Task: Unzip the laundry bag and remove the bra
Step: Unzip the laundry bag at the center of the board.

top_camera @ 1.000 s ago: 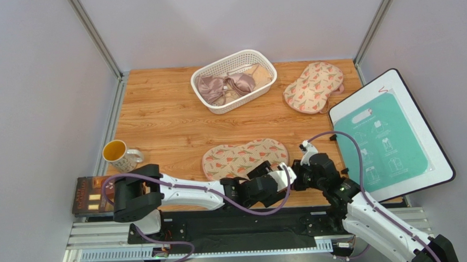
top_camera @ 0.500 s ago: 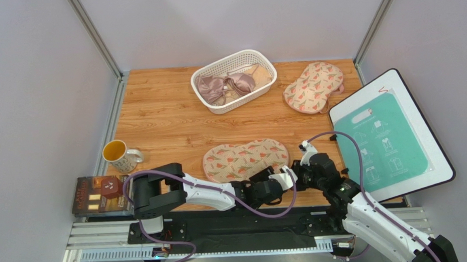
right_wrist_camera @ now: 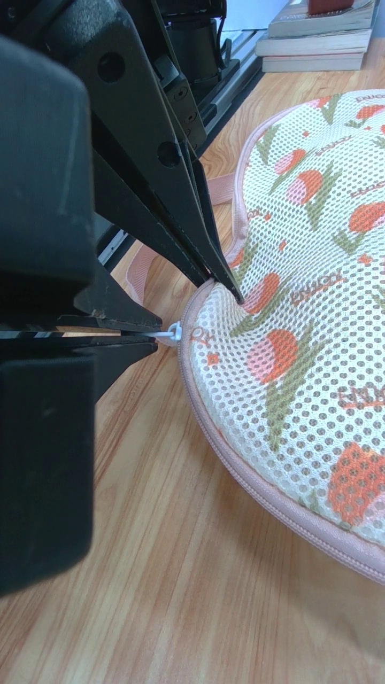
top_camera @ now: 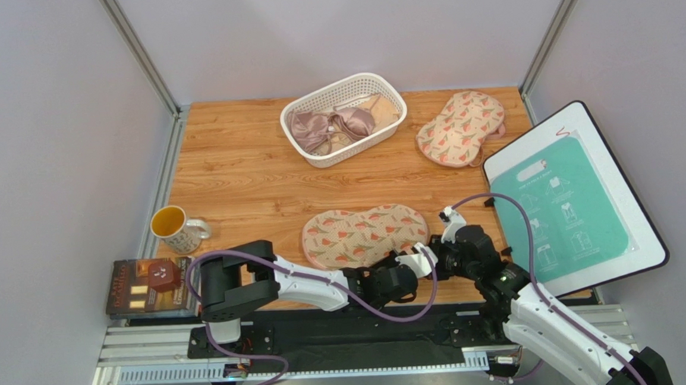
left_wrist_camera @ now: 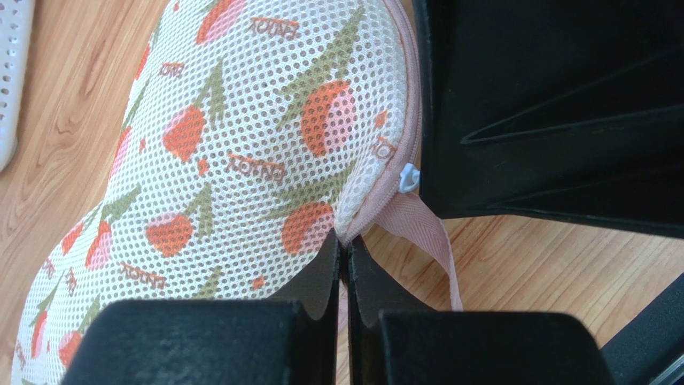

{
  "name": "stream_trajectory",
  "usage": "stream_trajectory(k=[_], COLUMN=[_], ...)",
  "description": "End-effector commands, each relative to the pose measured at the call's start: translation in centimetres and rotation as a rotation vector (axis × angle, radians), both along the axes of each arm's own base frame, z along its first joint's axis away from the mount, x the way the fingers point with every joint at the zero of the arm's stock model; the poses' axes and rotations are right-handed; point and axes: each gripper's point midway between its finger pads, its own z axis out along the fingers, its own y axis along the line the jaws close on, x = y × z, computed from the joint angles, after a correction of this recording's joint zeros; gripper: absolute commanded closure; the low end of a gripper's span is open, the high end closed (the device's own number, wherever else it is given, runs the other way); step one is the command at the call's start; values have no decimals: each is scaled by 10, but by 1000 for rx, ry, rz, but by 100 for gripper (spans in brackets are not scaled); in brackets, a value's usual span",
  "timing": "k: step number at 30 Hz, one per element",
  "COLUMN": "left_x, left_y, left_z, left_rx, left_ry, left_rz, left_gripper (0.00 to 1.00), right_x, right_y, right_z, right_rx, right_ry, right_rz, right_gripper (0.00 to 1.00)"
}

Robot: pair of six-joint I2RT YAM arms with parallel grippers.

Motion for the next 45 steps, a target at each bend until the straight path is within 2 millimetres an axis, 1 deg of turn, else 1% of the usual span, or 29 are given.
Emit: stream_trajectory(k=[1, 2, 4, 5, 6, 7, 8, 10, 11, 12, 13, 14, 15, 16, 18, 23, 32, 33, 34, 35, 36, 37, 38, 39, 40, 41, 42, 43, 45], left_x=[1, 0, 0, -2, -2, -3, -4, -5, -6, -6, -7, -7, -7, -8, -8, -8, -10, -10, -11, -12, -13, -13, -14, -15, -16, -17, -17, -18, -22], left_y=[8, 15, 21, 29, 31, 35, 44, 50, 57, 61, 68, 71, 75, 81, 89, 113, 145, 146, 149, 152, 152, 150, 151, 148, 143, 140, 138, 130, 118], left_z=[18, 14, 18, 12, 16, 14, 9, 11, 6, 10, 6, 6, 10, 7, 10, 7, 2, 6, 5, 5, 10, 15, 17, 26, 34, 42, 53, 66, 82], left_rx=[-58, -47, -61, -44, -61, -65, -53, -73, -64, -74, -71, -76, -85, -82, -96, -76, -70, -88, -74, -60, -71, -83, -74, -95, -111, -115, -145, -176, -209], left_ry=[-15, -14, -13, -10, -9, -5, -1, 7, 11, 11, 17, 19, 18, 22, 23, 19, 33, 34, 38, 45, 48, 51, 53, 50, 48, 31, 21, 17, 14], left_rz=[27, 29, 31, 32, 34, 41, 45, 60, 69, 78, 89, 97, 105, 115, 136, 182, 258, 261, 262, 258, 259, 260, 255, 242, 226, 208, 204, 191, 141], left_gripper=[100, 100, 100, 100, 100, 100, 100, 100, 100, 100, 100, 100, 100, 100, 100, 100, 100, 100, 100, 96, 89, 69, 59, 52, 41, 25, 9, 1, 0], right_x=[7, 7, 8, 8, 8, 8, 8, 8, 8, 8, 8, 8, 8, 8, 8, 9, 9, 9, 9, 9, 9, 9, 9, 9, 8, 9, 8, 8, 8], right_y=[3, 2, 2, 2, 2, 2, 2, 1, 1, 1, 2, 1, 1, 1, 1, 1, 0, 0, 0, 0, 0, 1, 1, 1, 1, 1, 1, 1, 2], right_z=[11, 11, 11, 10, 11, 11, 12, 11, 11, 11, 11, 11, 10, 10, 10, 11, 10, 9, 9, 10, 9, 10, 9, 9, 9, 10, 9, 10, 10], right_rx=[15, 13, 12, 10, 12, 12, 13, 12, 12, 12, 12, 11, 8, 8, 10, 8, 4, 2, 2, 3, 4, 7, 4, 6, 7, 8, 8, 11, 13], right_ry=[-42, -41, -41, -39, -41, -43, -45, -44, -41, -41, -39, -40, -38, -38, -38, -39, -36, -36, -34, -35, -34, -34, -35, -34, -35, -36, -34, -34, -37], right_rz=[2, -1, -5, -5, -5, -5, -3, -6, -7, -7, -8, -7, -8, -8, -9, -13, -17, -18, -19, -17, -16, -14, -12, -10, -8, -8, -9, -8, -3], right_gripper=[100, 100, 100, 100, 100, 100, 100, 100, 100, 100, 100, 100, 100, 100, 100, 100, 100, 100, 100, 100, 100, 100, 100, 100, 100, 100, 100, 100, 100])
